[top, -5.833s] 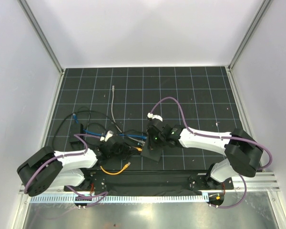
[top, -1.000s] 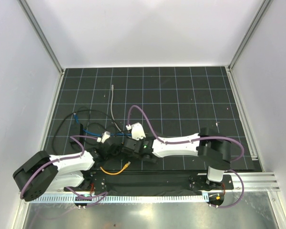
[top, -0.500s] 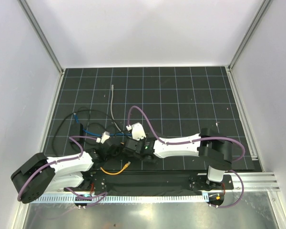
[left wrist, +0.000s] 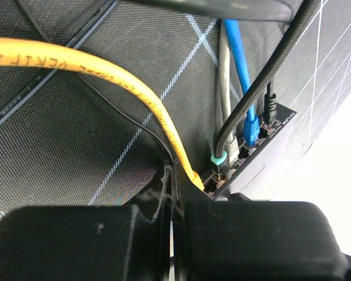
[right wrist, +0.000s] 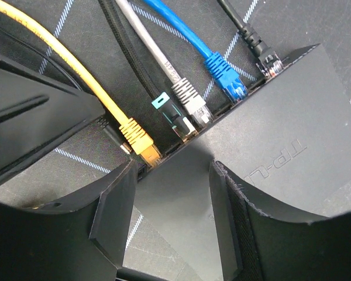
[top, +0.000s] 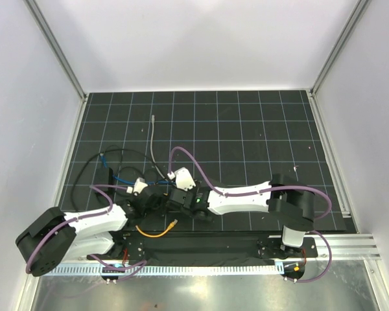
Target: Pull the plug from the switch port
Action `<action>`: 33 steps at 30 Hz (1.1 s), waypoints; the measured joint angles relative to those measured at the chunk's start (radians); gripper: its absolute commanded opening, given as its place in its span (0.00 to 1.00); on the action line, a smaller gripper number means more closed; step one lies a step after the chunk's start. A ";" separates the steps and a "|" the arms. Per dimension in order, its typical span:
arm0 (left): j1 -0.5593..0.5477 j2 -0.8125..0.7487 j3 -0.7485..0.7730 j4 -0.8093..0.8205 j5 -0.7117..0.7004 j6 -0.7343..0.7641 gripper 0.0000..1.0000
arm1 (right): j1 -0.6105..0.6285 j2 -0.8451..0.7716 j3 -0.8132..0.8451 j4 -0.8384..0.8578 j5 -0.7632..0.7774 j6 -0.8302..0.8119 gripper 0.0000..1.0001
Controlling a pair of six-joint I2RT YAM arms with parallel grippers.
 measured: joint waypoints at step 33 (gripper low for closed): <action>-0.002 -0.464 0.365 -0.756 -0.256 0.473 0.00 | -0.014 -0.005 0.027 -0.022 -0.055 -0.003 0.60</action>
